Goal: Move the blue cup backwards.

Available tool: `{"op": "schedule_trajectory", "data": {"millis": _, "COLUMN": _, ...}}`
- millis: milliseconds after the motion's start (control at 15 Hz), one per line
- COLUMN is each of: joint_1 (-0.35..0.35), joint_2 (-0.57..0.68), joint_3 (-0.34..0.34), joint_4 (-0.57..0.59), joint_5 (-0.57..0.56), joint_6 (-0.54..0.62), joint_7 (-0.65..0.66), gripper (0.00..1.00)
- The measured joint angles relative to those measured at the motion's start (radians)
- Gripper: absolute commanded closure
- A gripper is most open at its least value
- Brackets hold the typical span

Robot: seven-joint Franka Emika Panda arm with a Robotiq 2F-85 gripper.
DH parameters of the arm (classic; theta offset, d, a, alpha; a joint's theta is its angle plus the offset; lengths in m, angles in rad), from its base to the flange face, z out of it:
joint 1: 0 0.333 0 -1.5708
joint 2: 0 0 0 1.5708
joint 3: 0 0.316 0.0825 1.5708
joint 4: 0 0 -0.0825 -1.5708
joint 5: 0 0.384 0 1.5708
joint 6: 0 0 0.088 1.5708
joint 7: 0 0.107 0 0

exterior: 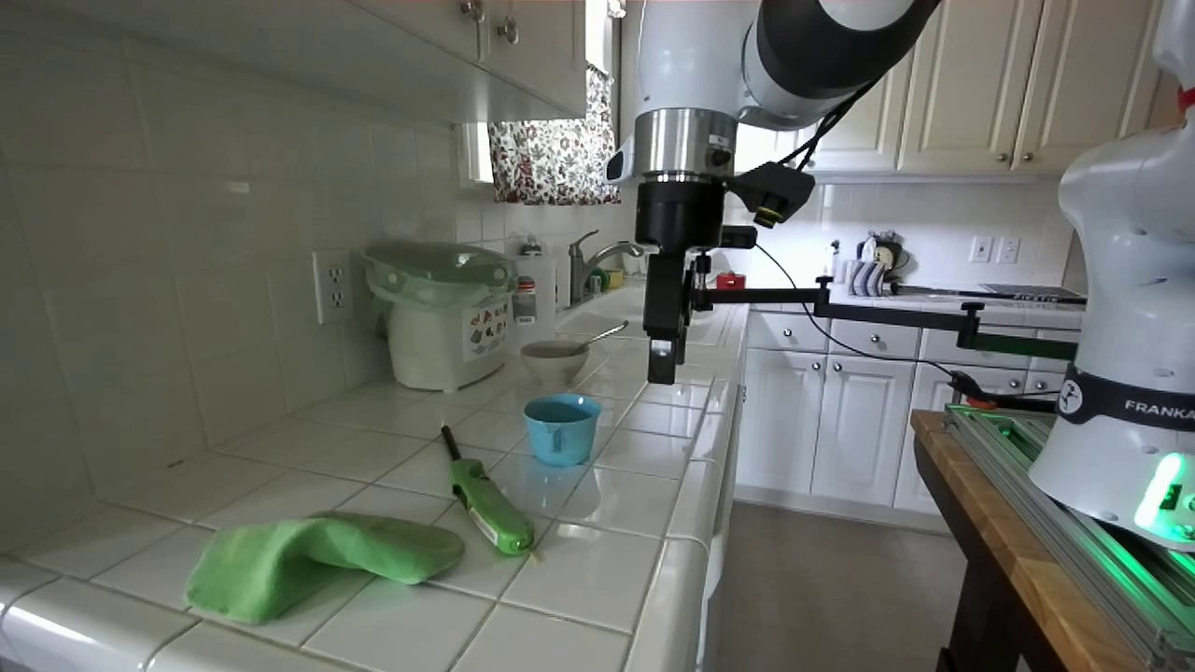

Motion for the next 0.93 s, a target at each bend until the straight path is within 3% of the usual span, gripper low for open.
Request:
{"op": "schedule_trajectory", "data": {"millis": 200, "joint_1": -0.001, "joint_2": 0.003, "joint_3": -0.003, "joint_4": 0.002, "joint_5": 0.02, "joint_6": -0.001, "joint_7": -0.005, "gripper": 0.0}}
{"op": "schedule_trajectory", "data": {"millis": 400, "joint_1": -0.016, "joint_2": 0.018, "joint_3": -0.018, "joint_4": 0.027, "joint_5": 0.112, "joint_6": -0.002, "joint_7": -0.112, "gripper": 0.0}}
{"op": "schedule_trajectory", "data": {"millis": 933, "joint_1": -0.066, "joint_2": 0.125, "joint_3": -0.056, "joint_4": 0.161, "joint_5": 0.086, "joint_6": -0.048, "joint_7": -0.266, "gripper": 0.0}}
